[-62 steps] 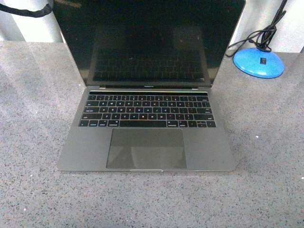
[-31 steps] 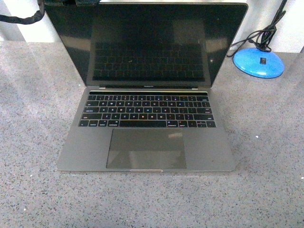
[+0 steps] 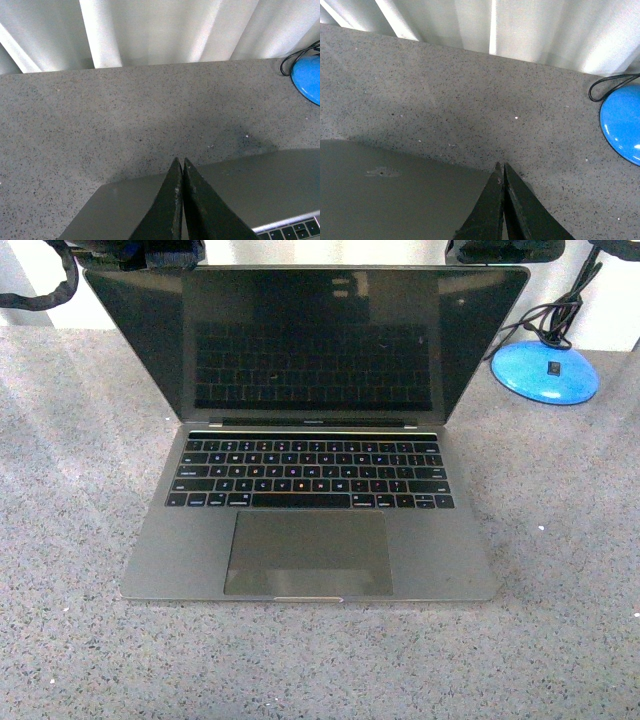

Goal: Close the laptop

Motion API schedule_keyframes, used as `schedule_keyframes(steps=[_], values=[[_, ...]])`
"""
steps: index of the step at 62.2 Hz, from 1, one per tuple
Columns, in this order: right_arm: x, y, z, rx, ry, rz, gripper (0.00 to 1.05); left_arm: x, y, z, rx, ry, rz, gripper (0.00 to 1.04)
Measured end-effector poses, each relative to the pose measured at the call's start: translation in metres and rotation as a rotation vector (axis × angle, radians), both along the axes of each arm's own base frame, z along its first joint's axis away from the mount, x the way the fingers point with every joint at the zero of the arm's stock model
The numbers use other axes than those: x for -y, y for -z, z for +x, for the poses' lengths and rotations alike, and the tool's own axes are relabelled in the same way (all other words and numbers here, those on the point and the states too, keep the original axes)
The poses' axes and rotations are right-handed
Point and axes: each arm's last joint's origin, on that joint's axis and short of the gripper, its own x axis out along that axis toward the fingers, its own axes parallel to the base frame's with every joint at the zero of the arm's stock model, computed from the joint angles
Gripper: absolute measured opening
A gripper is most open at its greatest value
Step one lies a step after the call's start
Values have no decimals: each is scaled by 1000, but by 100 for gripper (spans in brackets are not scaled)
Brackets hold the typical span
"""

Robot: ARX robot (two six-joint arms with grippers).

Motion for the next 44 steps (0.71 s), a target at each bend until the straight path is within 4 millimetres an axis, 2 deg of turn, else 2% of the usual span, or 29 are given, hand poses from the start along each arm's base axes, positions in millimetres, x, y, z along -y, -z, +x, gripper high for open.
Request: schedule_keyframes(steps=[28,44], values=[[-6,15,-15,-60,34,6,1,-2,10,-12,-57,11,15,4],[-8,28,-24,-103,47,-5,1,-6,26,-21,-123,5,29,4]])
